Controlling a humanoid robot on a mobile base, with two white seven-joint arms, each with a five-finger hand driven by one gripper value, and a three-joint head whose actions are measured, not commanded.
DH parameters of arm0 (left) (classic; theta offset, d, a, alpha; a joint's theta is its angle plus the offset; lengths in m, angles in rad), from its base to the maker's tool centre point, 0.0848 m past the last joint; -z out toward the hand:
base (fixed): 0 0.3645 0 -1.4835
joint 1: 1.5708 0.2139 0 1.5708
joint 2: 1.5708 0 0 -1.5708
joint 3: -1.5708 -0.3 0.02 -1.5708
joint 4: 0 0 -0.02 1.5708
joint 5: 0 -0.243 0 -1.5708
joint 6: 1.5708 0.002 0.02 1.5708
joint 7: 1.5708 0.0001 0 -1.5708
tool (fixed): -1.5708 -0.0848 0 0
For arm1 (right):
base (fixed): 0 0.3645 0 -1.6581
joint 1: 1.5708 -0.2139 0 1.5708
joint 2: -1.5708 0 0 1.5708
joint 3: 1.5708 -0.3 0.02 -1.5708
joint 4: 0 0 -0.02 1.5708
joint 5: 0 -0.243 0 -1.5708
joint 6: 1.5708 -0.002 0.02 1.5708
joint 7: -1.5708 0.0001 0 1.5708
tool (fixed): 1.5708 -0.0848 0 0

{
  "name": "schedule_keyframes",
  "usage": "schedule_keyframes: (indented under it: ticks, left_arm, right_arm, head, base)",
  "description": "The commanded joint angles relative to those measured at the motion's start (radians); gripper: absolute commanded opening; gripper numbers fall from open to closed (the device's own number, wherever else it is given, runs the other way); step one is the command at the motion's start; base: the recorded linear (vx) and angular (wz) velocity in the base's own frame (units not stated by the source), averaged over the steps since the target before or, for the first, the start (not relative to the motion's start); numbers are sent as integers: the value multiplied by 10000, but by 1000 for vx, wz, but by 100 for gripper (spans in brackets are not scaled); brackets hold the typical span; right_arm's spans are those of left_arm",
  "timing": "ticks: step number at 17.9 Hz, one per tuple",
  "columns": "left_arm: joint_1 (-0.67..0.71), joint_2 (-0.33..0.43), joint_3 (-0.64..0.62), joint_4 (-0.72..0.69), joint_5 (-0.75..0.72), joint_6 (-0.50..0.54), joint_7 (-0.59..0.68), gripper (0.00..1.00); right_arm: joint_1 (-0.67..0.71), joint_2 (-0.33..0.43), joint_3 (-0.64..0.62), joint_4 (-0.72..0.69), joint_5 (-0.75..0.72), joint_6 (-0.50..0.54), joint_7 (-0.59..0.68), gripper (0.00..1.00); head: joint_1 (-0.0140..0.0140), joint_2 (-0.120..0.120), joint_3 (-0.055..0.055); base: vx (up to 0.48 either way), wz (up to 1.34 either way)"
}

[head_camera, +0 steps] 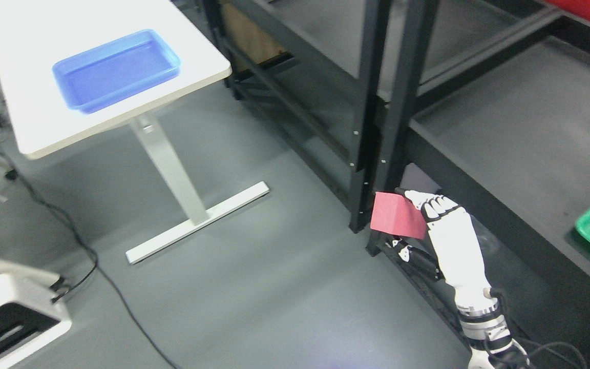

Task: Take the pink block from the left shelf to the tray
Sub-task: 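Turn and carry the pink block to the blue tray on the table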

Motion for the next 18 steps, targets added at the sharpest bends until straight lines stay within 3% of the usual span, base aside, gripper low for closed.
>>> schedule_keyframes:
  ticks: [1, 8, 18]
  left_arm:
    - [-294, 174, 0, -175, 0, -4, 8, 100]
    - [-294, 174, 0, -175, 0, -4, 8, 100]
    - [-294, 174, 0, -175, 0, -4, 8, 100]
  right_arm:
    - [11, -175, 213, -3, -108, -63, -93, 5]
    - [-5, -175, 366, -19, -108, -170, -93, 6]
    - [-5, -175, 428, -3, -92, -201, 14, 6]
  head:
    - [0, 0, 0]
    - [0, 2, 0]
    - [0, 3, 0]
  base:
    - [-118, 1157]
    - [-22, 857]
    - [134, 349]
